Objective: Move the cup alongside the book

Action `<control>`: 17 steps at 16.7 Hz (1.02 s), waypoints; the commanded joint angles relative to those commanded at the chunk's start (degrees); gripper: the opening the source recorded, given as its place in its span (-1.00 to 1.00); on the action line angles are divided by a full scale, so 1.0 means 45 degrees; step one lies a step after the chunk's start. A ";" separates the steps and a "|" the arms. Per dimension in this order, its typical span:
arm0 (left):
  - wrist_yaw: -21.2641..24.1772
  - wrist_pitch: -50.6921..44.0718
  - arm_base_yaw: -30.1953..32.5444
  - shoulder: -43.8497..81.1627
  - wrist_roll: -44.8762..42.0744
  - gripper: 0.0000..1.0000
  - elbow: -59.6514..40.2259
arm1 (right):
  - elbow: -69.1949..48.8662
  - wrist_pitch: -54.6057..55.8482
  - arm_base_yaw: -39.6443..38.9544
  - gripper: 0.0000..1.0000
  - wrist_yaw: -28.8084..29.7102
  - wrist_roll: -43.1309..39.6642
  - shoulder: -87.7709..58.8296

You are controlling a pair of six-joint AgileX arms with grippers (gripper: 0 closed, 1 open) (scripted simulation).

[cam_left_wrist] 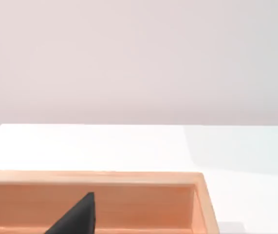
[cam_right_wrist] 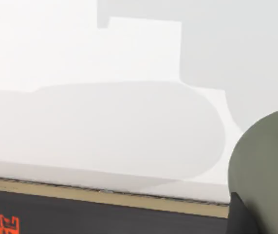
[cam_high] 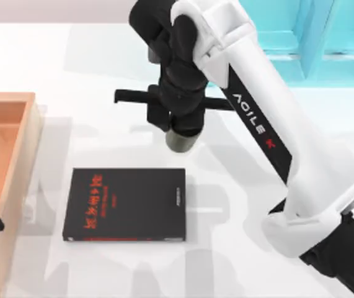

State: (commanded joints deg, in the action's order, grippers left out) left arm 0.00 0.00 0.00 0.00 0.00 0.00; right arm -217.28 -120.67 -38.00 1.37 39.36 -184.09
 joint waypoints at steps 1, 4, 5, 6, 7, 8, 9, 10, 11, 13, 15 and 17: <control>0.0000 0.0000 0.0000 0.0000 0.0000 1.00 0.0000 | -0.0061 -0.0061 0.0016 -1.00 0.0003 0.0007 -0.0061; 0.0000 0.0000 0.0000 0.0000 0.0000 1.00 0.0000 | -0.0061 -0.0061 0.0016 -1.00 0.0003 0.0007 -0.0061; 0.0000 0.0000 0.0000 0.0000 0.0000 1.00 0.0000 | -0.0061 -0.0061 0.0016 -0.85 0.0003 0.0007 -0.0061; 0.0000 0.0000 0.0000 0.0000 0.0000 1.00 0.0000 | -0.0061 -0.0061 0.0016 -0.70 0.0003 0.0007 -0.0061; 0.0000 0.0000 0.0000 0.0000 0.0000 1.00 0.0000 | -0.0061 -0.0061 0.0016 -0.55 0.0003 0.0007 -0.0061; 0.0000 0.0000 0.0000 0.0000 0.0000 1.00 0.0000 | -0.0061 -0.0061 0.0016 -0.40 0.0003 0.0007 -0.0061; 0.0000 0.0000 0.0000 0.0000 0.0000 1.00 0.0000 | -0.0061 -0.0061 0.0016 -0.25 0.0003 0.0007 -0.0061; 0.0000 0.0000 0.0000 0.0000 0.0000 1.00 0.0000 | -0.0061 -0.0061 0.0016 -0.10 0.0003 0.0007 -0.0061; 0.0000 0.0000 0.0000 0.0000 0.0000 1.00 0.0000 | -0.0061 -0.0061 0.0016 0.06 0.0003 0.0007 -0.0061; 0.0000 0.0000 0.0000 0.0000 0.0000 1.00 0.0000 | -0.0061 -0.0061 0.0016 0.36 0.0003 0.0007 -0.0061; 0.0000 0.0000 0.0000 0.0000 0.0000 1.00 0.0000 | -0.0061 -0.0061 0.0016 0.66 0.0003 0.0007 -0.0061; 0.0000 0.0000 0.0000 0.0000 0.0000 1.00 0.0000 | -0.0061 -0.0061 0.0016 0.96 0.0003 0.0007 -0.0061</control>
State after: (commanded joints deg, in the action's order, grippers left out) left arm 0.00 0.00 0.00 0.00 0.00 0.00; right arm -217.56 -120.94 -37.93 1.39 39.39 -184.37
